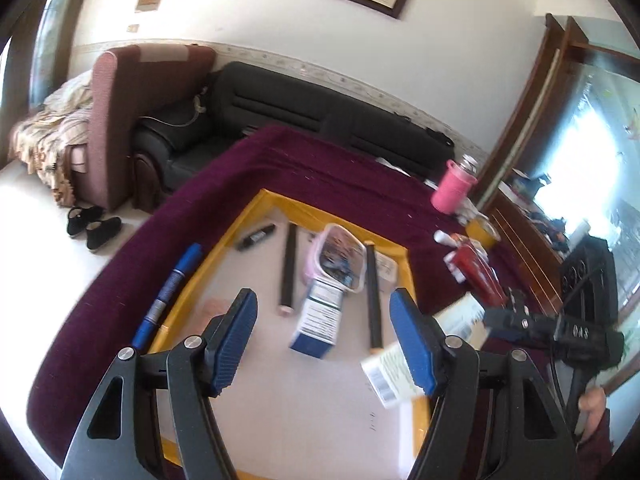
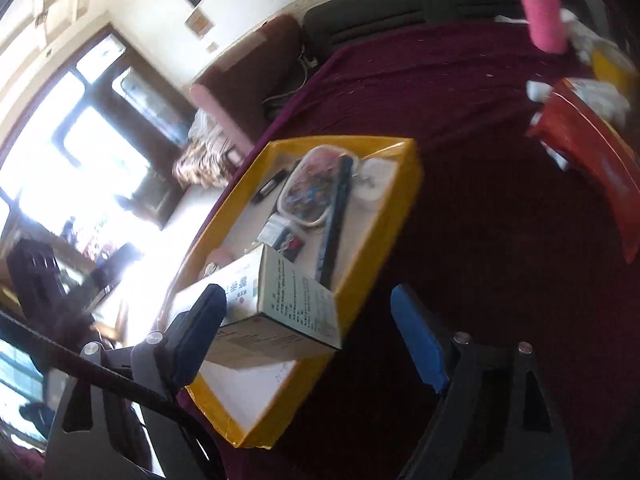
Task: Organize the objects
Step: 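Lower the white-green medicine box into the tray and open the right gripper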
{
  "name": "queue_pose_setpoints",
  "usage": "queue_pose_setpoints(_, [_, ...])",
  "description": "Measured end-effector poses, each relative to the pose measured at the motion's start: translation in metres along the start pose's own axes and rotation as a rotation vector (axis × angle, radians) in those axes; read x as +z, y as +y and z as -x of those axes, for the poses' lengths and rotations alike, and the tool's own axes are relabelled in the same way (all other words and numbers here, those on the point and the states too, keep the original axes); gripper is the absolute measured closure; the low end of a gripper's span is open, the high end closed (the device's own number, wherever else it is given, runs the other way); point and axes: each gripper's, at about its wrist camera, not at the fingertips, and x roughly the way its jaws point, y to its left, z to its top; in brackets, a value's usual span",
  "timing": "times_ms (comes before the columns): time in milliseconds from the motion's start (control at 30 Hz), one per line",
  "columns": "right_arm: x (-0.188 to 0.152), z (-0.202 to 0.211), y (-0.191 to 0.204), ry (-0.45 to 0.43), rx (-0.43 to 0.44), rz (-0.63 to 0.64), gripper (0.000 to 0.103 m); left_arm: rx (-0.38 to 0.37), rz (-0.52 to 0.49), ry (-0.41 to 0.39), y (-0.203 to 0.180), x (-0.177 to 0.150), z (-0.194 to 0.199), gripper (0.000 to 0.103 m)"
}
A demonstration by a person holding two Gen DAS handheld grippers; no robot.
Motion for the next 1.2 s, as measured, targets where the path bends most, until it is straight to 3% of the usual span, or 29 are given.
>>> queue_pose_setpoints(133, [0.005, -0.004, 0.001, -0.037, 0.027, -0.040, 0.018, -0.016, -0.064, 0.078, -0.031, -0.017, -0.019, 0.040])
queue_pose_setpoints(300, [-0.012, -0.021, 0.018, 0.009, 0.104, -0.018, 0.015, 0.016, -0.074, 0.132, -0.044, -0.026, -0.030, 0.040])
queue_pose_setpoints(433, [-0.004, -0.031, 0.033, 0.046, 0.135, 0.027, 0.011, 0.057, -0.052, 0.136, -0.040, -0.032, -0.032, 0.040])
queue_pose_setpoints(633, [0.014, -0.073, 0.060, 0.079, 0.162, 0.030, 0.008, 0.128, -0.018, 0.101, -0.011, -0.029, -0.020, 0.040])
queue_pose_setpoints(900, [0.041, -0.176, 0.130, 0.252, 0.156, 0.077, 0.008, 0.193, 0.100, 0.106, 0.053, -0.042, -0.006, 0.040])
queue_pose_setpoints(967, [0.045, -0.201, 0.145, 0.280, 0.156, 0.090, 0.006, 0.151, 0.139, 0.096, 0.067, -0.040, -0.006, 0.041])
queue_pose_setpoints(1133, [0.073, -0.238, 0.167, 0.313, 0.252, 0.056, 0.006, 0.137, 0.122, 0.124, 0.068, -0.038, -0.017, 0.040])
queue_pose_setpoints(1200, [0.080, -0.246, 0.167, 0.316, 0.234, 0.044, 0.006, 0.179, 0.096, 0.122, 0.063, -0.038, -0.021, 0.039])
